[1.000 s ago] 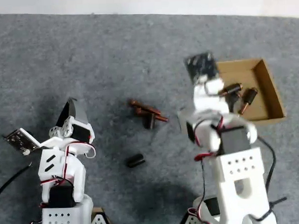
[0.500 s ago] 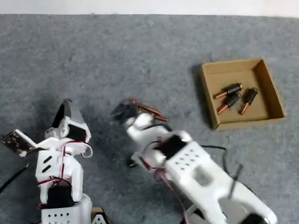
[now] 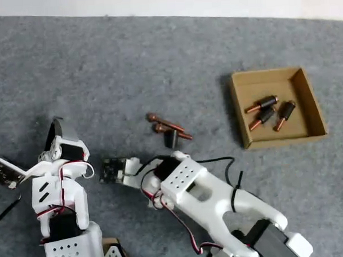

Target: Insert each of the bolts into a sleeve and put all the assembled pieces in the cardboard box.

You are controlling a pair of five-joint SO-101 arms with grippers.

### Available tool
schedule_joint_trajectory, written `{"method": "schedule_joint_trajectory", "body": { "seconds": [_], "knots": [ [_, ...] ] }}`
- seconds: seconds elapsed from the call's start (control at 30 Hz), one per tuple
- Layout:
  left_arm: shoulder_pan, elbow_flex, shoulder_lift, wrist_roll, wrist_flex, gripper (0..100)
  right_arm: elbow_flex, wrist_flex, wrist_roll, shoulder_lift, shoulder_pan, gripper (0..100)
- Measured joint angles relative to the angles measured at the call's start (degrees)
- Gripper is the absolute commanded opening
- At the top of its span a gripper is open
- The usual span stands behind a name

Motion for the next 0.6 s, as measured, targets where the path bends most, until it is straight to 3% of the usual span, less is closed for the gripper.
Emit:
{"method": "schedule_joint_trajectory", "body": {
  "seconds": [0.6],
  "knots": [
    [0.0, 0.0, 0.0, 0.1, 0.0, 1, -2.6, -5.5, 0.4, 15.7, -1.1, 34.2]
  ]
}}
